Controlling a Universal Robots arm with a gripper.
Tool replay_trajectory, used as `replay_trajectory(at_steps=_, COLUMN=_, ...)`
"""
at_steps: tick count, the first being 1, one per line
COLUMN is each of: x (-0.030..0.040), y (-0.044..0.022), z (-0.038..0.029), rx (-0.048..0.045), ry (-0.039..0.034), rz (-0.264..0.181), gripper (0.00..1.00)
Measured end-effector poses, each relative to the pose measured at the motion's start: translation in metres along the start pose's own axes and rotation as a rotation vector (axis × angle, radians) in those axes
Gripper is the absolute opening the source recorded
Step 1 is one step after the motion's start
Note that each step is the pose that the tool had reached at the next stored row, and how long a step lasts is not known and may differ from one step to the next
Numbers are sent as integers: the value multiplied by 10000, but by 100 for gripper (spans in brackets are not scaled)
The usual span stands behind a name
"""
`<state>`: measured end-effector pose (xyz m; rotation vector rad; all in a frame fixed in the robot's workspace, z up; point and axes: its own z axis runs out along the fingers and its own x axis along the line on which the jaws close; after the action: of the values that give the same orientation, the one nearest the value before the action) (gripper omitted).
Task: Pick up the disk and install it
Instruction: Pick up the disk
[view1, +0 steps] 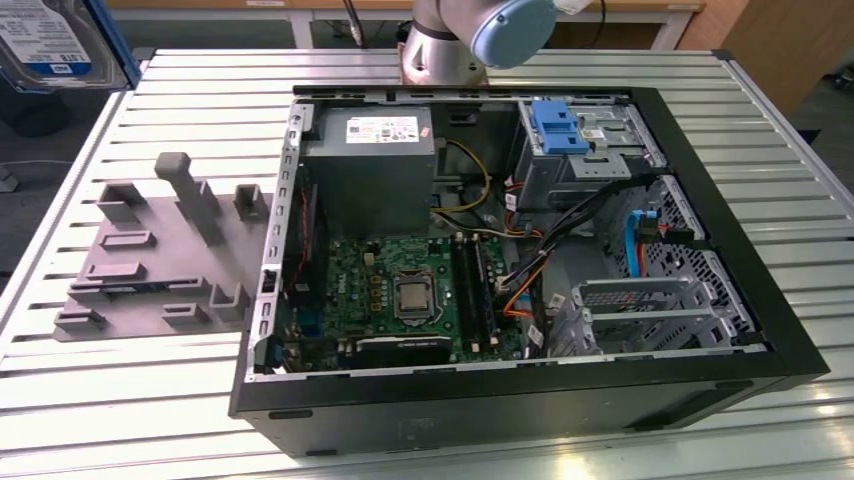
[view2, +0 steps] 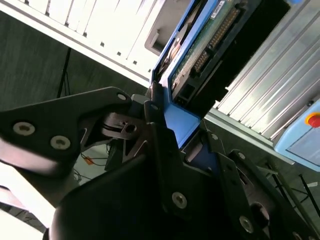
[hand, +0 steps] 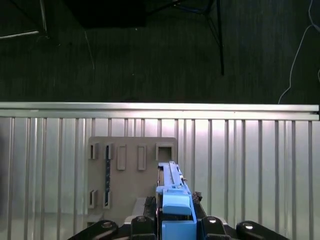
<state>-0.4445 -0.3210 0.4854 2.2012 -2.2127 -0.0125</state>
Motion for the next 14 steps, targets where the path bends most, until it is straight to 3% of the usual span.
replay_trajectory(at_steps=7, x=-1, y=-24, z=-3, rx=-2, ry=2, rz=1, gripper=36)
replay_trajectory(at_steps=14, x=-2, y=-298, z=-8, rx=-1, ry=0, rz=1, gripper=36)
